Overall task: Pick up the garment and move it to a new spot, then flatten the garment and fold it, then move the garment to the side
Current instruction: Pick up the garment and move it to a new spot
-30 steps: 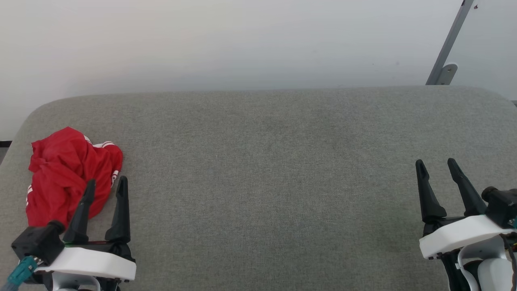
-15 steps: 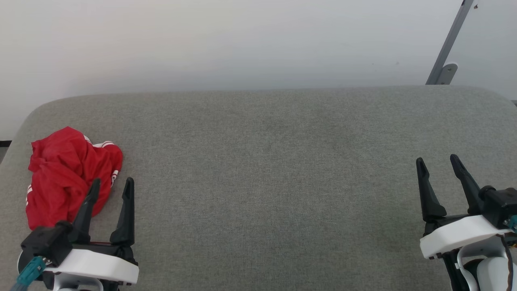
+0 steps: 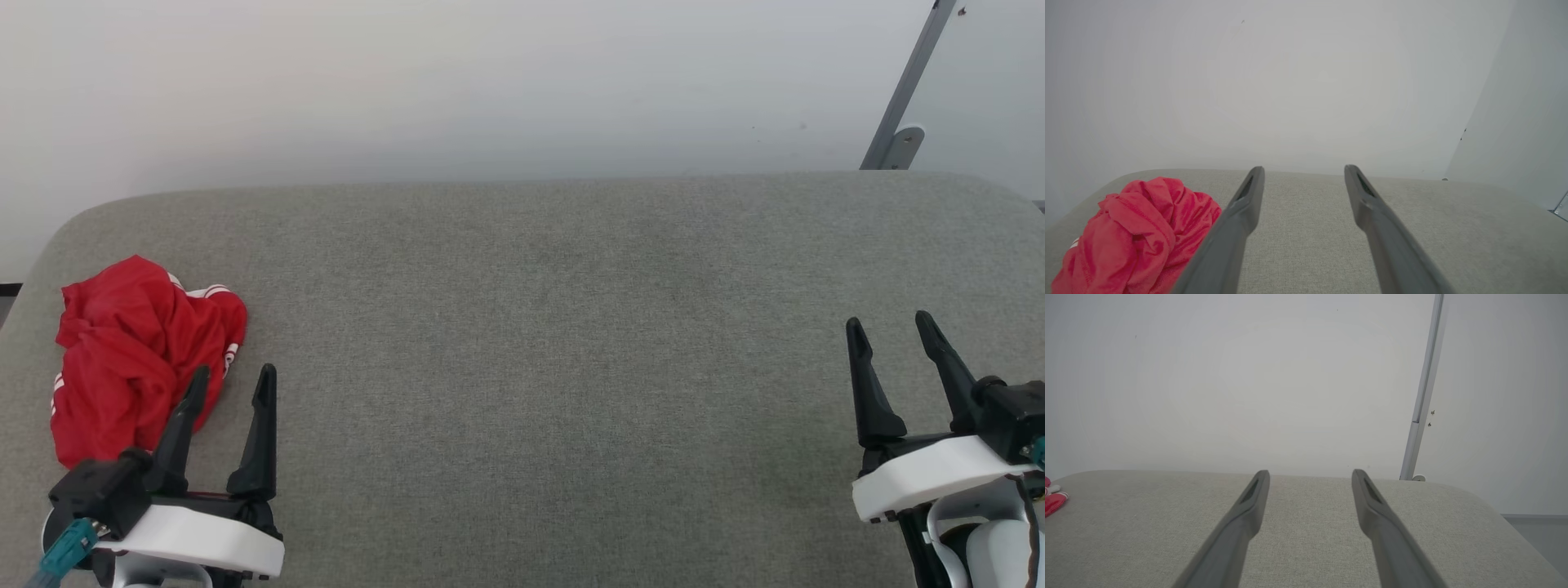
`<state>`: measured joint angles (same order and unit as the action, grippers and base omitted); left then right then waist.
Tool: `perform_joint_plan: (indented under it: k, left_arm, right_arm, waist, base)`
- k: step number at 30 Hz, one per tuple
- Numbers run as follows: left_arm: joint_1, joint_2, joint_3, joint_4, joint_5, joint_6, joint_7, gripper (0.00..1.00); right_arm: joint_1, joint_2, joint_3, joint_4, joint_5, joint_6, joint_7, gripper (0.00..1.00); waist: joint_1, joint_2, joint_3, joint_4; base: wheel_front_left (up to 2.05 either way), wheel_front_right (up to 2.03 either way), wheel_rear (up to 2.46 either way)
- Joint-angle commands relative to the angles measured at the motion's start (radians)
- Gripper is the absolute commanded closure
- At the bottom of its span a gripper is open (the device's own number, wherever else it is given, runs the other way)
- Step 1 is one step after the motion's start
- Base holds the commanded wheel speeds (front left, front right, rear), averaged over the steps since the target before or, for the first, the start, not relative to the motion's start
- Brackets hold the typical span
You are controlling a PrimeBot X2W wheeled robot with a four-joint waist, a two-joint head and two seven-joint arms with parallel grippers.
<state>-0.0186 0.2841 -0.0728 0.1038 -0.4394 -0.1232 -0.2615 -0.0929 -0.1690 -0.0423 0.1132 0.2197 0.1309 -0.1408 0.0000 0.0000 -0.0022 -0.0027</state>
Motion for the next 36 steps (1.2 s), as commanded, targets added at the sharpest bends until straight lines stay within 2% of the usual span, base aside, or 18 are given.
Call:
perform_joint_plan:
  k: [1, 6, 12, 36]
  left_arm:
    - [-0.005, 0.002, -0.002, 0.002, -0.011, -0.002, -0.005, 0.00]
    - [-0.014, 0.001, -0.004, 0.010, -0.013, -0.002, -0.005, 0.00]
    - [-0.021, 0.000, 0.006, 0.027, -0.026, 0.008, -0.005, 0.00]
    - [0.017, 0.011, 0.059, -0.004, -0.034, 0.093, 0.005, 0.00]
  right_arm:
    - [0.001, 0.002, -0.004, -0.002, -0.003, 0.000, -0.007, 0.00]
    - [0.001, -0.002, -0.004, 0.002, -0.001, 0.000, -0.010, 0.00]
    - [-0.005, -0.006, 0.028, 0.001, 0.005, 0.000, 0.002, 0.00]
    - [-0.057, -0.039, 0.194, 0.020, 0.052, 0.000, 0.032, 0.00]
  waist:
    - [0.0000, 0.0000, 0.001, 0.002]
    - [0.0000, 0.0000, -0.002, 0.014]
    - [0.0000, 0.0000, -0.014, 0.066]
    - [0.0000, 0.0000, -0.010, 0.469]
  base:
    - [0.00, 0.00, 0.00]
    - [0.00, 0.00, 0.00]
    - [0.00, 0.00, 0.00]
    - [0.00, 0.00, 0.00]
